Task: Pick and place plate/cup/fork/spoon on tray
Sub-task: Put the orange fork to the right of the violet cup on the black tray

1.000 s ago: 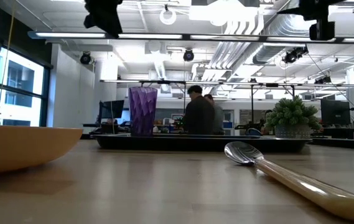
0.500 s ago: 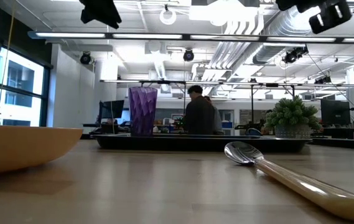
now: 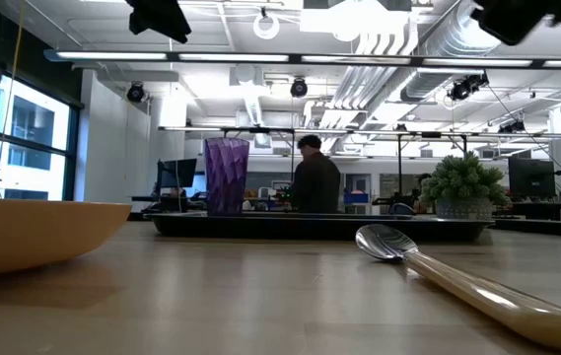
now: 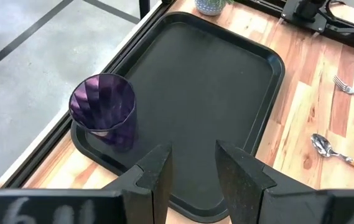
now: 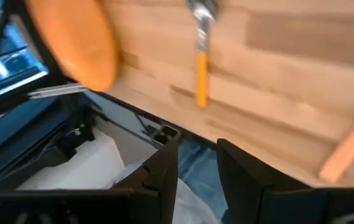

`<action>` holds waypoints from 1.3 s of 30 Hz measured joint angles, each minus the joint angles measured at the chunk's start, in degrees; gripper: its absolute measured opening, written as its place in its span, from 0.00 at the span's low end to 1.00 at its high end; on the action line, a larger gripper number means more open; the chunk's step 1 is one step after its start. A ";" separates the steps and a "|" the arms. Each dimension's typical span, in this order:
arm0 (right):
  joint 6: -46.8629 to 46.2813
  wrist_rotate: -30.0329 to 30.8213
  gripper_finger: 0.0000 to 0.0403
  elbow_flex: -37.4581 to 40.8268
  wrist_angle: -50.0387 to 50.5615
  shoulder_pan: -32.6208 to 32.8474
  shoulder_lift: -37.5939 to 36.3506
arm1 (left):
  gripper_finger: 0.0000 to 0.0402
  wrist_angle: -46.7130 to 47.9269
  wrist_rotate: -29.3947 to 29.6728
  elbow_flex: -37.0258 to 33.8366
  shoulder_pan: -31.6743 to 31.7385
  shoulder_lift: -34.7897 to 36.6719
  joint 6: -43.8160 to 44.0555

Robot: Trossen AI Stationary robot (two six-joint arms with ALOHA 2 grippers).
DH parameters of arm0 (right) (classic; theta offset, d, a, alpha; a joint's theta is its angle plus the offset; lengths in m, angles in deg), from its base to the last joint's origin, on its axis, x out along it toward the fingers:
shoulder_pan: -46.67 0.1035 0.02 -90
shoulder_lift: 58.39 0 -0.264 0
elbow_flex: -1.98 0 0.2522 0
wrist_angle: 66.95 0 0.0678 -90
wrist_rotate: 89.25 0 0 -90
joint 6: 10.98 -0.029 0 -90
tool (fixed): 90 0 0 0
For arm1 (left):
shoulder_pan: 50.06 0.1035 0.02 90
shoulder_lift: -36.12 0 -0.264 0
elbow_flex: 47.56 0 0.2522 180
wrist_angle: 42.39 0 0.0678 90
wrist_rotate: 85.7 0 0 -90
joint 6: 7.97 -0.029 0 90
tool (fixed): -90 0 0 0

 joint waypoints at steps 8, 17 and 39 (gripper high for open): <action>-13.29 -0.03 0.26 0.00 0.46 8.56 4.85 | 0.28 0.13 -0.01 0.00 0.00 -0.02 -1.76; -14.43 -1.46 0.26 0.00 1.42 12.69 10.63 | 0.28 0.14 0.00 0.00 0.00 -0.02 -1.73; -13.74 0.28 0.26 0.00 8.42 17.86 17.97 | 0.28 0.10 -0.01 0.02 0.00 -0.06 -0.64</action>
